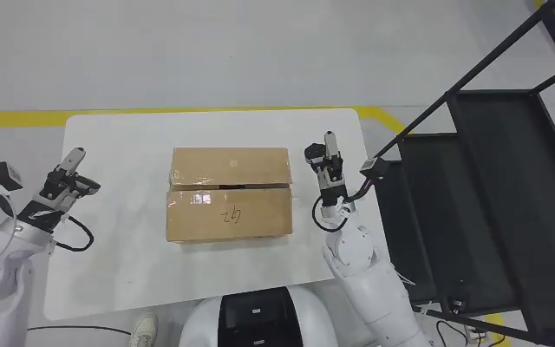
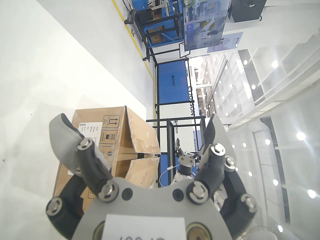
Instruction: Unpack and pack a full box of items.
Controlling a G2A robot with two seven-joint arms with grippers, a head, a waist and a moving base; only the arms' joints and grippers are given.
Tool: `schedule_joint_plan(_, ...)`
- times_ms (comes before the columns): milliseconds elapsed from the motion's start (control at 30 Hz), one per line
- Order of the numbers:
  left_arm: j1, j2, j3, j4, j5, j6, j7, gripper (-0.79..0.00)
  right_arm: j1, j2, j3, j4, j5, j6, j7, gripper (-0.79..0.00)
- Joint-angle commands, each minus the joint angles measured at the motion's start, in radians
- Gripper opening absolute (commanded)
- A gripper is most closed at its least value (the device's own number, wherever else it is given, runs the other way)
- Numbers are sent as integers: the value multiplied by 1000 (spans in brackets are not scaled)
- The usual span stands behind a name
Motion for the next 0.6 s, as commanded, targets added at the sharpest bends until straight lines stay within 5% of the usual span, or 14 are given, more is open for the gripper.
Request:
schedule_joint_plan(0,-5,2,9,-11,48,-4,-17,0,7,3,-6,-1,-15,24,71,0)
schedule_joint_plan(167,-61,8,19,18,136,-80,-87,0,5,24,34,-6,-20,88,314,0)
schedule_joint_plan(567,-227,38,71,174,186,-283,-517,0,-71,101,214,-124,-89,308,992,0)
